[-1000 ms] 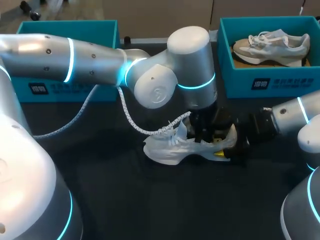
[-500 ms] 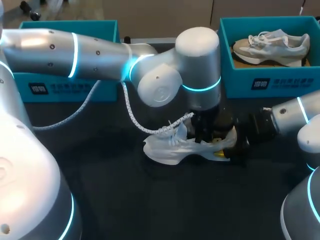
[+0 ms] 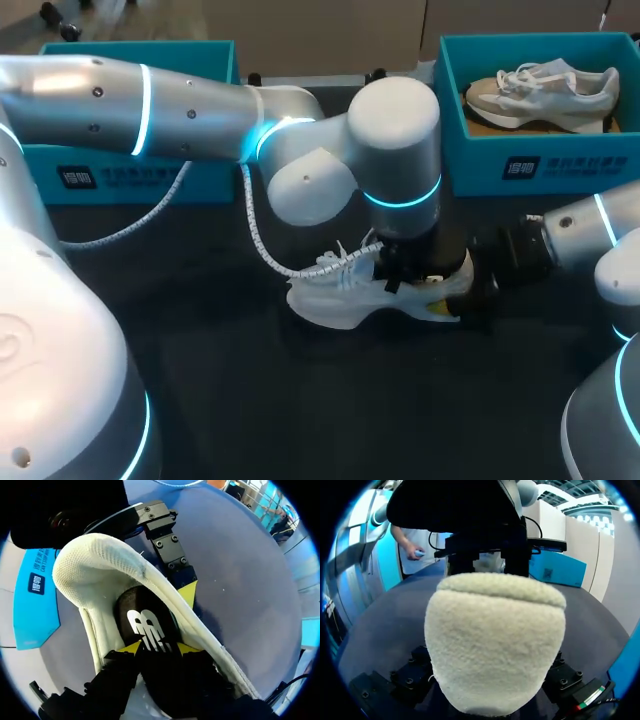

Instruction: Take the shoe out of the shoebox, open the shoe tongue, remove and reinsert the insole, then place the shoe into the shoebox

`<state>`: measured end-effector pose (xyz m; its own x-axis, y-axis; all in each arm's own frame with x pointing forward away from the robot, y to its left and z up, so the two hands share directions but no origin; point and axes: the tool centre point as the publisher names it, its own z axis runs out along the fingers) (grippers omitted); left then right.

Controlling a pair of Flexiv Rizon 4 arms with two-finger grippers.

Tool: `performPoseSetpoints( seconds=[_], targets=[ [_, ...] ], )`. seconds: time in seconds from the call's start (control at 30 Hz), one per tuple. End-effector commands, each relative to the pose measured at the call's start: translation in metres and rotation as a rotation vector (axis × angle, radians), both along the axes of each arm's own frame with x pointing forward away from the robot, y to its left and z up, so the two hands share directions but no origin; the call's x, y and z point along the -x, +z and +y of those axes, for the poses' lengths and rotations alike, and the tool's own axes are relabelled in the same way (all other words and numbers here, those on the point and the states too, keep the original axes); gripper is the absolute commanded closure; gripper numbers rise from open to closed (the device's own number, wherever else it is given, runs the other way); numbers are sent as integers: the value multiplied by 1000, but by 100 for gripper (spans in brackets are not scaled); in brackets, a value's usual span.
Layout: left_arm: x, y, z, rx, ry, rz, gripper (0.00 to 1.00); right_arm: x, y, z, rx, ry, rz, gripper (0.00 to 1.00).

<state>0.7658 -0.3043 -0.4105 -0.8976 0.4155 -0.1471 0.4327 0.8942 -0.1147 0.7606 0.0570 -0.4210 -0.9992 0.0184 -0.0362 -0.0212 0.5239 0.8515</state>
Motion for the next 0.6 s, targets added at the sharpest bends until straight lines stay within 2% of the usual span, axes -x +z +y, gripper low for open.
performPoseSetpoints(
  seconds=[0.03, 0.17, 0.27, 0.33, 0.37, 0.6],
  targets=[
    [-15, -60, -3, 11, -2, -39, 60, 2, -3, 3, 3, 0, 0, 100],
    [-24, -61, -3, 25, -7, -65, 66, 2, -3, 3, 3, 0, 0, 100],
    [-28, -63, -4, 35, -12, -75, 79, 2, -3, 3, 3, 0, 0, 100],
    [-29, -64, -6, 42, -15, -77, 96, 2, -3, 3, 3, 0, 0, 100],
    [-30, -64, -6, 45, -17, -78, 100, 2, -3, 3, 3, 0, 0, 100],
    [-28, -58, -7, 57, -33, -81, 100, 2, -3, 3, 3, 0, 0, 100]
  ],
)
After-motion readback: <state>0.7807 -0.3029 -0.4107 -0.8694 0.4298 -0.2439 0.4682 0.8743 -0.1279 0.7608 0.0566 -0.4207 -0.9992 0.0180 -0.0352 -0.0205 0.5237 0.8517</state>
